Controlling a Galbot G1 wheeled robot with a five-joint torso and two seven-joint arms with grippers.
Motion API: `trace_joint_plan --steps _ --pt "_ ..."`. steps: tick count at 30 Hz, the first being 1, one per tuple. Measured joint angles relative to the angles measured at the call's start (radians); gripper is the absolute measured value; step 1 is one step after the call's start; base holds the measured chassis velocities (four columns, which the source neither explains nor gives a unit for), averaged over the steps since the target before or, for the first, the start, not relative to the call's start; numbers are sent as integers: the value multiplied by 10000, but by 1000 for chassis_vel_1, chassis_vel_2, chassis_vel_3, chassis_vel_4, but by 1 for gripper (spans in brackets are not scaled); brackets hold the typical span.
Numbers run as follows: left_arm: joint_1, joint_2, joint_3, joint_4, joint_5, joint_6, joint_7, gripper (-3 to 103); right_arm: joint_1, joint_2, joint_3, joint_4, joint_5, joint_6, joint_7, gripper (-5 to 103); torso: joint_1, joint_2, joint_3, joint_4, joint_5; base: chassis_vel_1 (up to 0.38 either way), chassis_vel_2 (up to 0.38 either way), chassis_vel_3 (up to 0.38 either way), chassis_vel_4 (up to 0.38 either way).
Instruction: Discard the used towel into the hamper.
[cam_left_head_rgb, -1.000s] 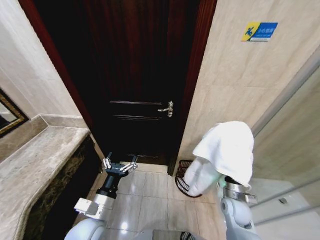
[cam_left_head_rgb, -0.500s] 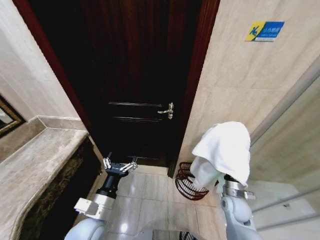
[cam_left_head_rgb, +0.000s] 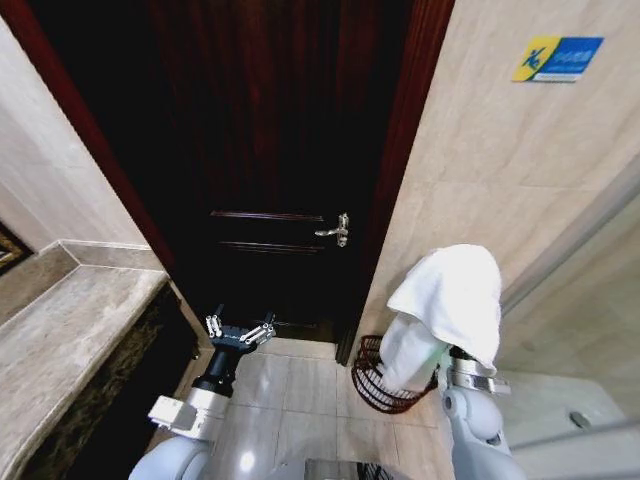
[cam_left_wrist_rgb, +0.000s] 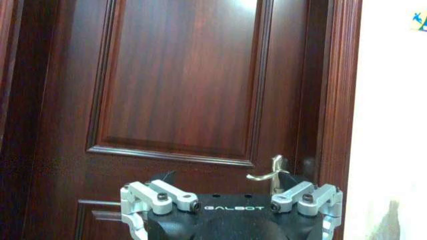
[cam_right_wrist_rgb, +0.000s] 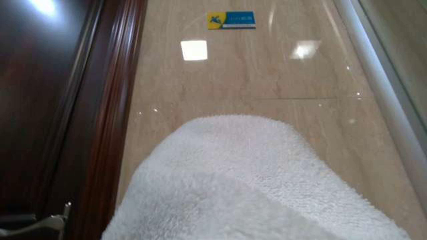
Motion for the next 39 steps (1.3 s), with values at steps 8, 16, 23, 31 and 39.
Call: trace_joint_plan --steps 8,16,23,31,39 --pt "0 -1 0 0 0 1 0 100 -18 -350 245 -225 711 -1072 -583 11 -9 4 -3 -1 2 8 -4 -3 13" --pt "0 -1 0 0 0 1 0 100 -418 -1127 556 269 1412 -3344 -837 11 -3 3 -1 0 0 0 0 0 0" --pt "0 0 0 0 0 1 0 100 -370 -1807 1003 881 2002 -5520 -1010 11 -3 3 -2 0 2 0 0 0 0" --pt "0 0 0 0 0 0 0 100 -140 -2296 1243 223 1667 -6860 -1728 11 -2 3 -1 2 3 0 0 0 0" --pt "0 0 0 0 0 1 0 100 -772 -3373 1195 -443 1230 -7220 -2597 11 -3 3 -1 -2 1 0 0 0 0"
